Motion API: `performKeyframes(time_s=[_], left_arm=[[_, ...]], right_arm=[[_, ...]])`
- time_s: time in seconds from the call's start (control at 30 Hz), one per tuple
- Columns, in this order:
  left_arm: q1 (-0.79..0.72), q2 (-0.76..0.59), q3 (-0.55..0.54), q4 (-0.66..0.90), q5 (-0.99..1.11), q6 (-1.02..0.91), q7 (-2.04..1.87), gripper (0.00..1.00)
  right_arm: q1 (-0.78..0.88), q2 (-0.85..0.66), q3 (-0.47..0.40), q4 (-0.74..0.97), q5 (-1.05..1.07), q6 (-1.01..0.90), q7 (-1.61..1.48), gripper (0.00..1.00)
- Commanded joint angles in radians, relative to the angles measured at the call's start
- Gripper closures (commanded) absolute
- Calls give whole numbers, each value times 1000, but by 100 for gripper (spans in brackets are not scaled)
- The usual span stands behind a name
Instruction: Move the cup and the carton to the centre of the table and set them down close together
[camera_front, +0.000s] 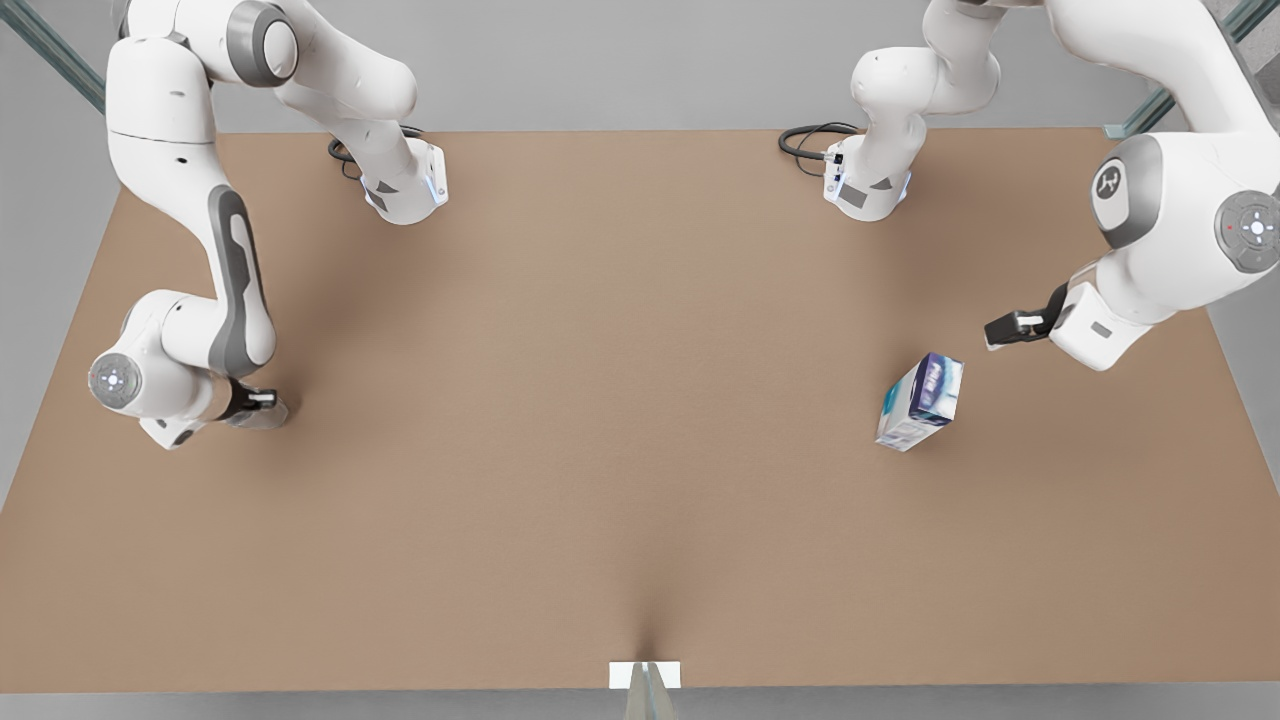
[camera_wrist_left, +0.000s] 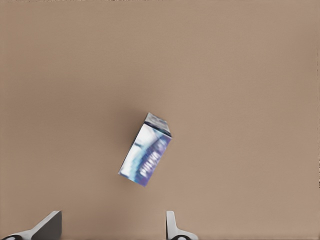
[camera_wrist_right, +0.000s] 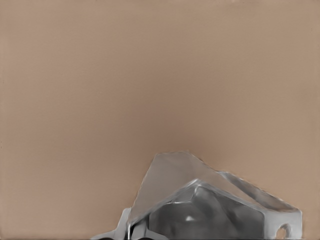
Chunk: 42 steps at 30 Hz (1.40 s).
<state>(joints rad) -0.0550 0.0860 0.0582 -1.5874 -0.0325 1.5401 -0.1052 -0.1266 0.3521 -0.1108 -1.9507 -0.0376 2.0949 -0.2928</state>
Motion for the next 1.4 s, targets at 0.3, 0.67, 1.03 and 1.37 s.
performKeyframes(time_s=[0.3,0.67,1.03,1.37], left_arm=[[6,0,12,3,2,0,1,0],[6,-5,25,4,3,0,7,0],[18,-8,221,-141,109,206,495,0],[58,-51,101,-444,2,357,274,0]], right_arm=[[249,37,255,302,100,-93,524,79],[732,680,128,1107,70,-52,1265,79],[780,769,128,1164,70,10,1373,79],[785,772,128,1162,70,25,1394,11]])
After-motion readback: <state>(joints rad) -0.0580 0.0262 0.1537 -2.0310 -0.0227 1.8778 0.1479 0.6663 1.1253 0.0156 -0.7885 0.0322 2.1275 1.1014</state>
